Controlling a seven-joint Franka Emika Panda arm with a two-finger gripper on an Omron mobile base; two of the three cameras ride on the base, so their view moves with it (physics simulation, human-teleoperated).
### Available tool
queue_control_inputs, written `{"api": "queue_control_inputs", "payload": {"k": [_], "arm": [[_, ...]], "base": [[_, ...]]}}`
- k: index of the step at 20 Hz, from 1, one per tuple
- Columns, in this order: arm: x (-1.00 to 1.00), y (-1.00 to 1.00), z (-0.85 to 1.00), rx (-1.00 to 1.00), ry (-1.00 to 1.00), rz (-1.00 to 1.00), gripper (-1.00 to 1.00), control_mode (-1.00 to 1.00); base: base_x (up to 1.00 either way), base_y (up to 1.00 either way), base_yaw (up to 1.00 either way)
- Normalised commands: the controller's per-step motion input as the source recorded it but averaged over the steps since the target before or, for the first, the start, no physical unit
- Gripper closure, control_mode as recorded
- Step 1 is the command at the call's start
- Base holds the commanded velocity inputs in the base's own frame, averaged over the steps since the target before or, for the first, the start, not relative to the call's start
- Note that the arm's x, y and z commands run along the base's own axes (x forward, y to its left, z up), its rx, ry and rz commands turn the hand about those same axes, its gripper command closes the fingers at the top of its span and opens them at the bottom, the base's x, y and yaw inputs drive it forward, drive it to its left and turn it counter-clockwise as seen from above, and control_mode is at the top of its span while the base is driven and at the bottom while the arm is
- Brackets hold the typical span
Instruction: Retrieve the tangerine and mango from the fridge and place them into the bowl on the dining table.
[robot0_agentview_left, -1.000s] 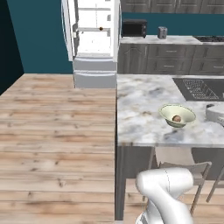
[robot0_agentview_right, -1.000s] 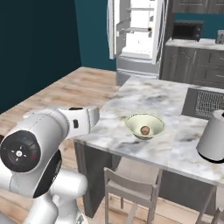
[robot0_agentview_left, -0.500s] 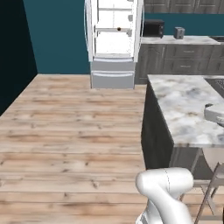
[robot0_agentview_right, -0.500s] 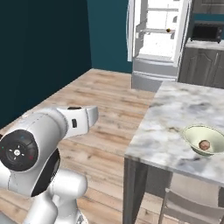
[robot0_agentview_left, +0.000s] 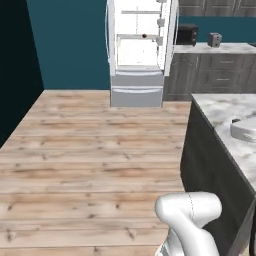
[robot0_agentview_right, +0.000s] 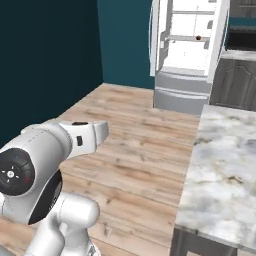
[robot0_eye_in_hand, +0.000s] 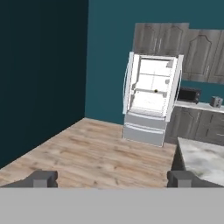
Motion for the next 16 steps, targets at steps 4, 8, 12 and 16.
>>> {"api": "queue_control_inputs", "payload": {"k": [4,8,12,16], "arm": [[0.0,0.0,0.0,0.0,0.0,0.0,-1.0,1.0],[0.0,0.0,0.0,0.0,0.0,0.0,-1.0,1.0],[0.0,0.0,0.0,0.0,0.0,0.0,-1.0,1.0],[0.0,0.0,0.0,0.0,0.0,0.0,-1.0,1.0]], "base": [[1.0,0.0,-0.05],[1.0,-0.01,-0.01],[1.0,0.0,-0.01],[1.0,0.0,-0.04]]}}
